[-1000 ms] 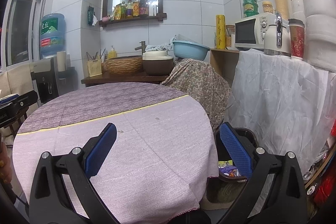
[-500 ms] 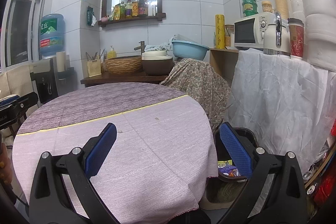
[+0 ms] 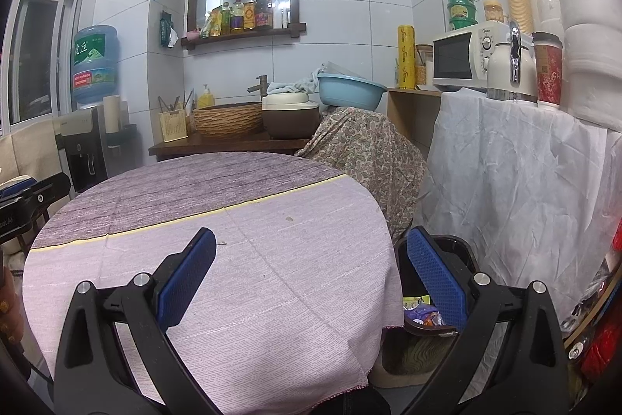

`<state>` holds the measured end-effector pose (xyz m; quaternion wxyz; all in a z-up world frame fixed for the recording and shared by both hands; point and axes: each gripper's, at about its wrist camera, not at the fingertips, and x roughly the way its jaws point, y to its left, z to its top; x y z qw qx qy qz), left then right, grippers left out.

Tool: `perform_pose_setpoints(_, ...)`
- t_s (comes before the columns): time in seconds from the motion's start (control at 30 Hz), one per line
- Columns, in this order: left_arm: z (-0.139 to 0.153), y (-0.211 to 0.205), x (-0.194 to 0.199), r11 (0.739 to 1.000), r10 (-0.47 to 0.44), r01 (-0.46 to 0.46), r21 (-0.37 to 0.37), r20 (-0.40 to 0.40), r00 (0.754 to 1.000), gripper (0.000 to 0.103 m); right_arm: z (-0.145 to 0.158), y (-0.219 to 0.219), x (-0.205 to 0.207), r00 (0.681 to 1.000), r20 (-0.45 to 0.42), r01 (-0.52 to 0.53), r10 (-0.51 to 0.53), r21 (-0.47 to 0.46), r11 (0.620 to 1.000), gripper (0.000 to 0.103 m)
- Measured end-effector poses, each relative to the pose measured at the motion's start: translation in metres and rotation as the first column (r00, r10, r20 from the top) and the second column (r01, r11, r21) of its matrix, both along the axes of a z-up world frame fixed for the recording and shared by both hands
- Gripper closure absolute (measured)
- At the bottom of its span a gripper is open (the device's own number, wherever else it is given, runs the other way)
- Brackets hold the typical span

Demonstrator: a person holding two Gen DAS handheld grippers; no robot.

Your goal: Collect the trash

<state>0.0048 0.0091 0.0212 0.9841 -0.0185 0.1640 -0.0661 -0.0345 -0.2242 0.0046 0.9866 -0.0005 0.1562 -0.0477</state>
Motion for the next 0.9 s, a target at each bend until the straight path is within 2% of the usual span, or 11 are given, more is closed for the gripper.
perform_pose_setpoints(0.9, -0.0031, -0.0008, -0.0012, 1.0, -0.009, 0.009, 0.011, -0.004, 1.0, 0.005, 0.0025, 0.0012, 0.0008, 1.0, -0.001, 0.002, -0.002, -0.001, 1.0, 0.006)
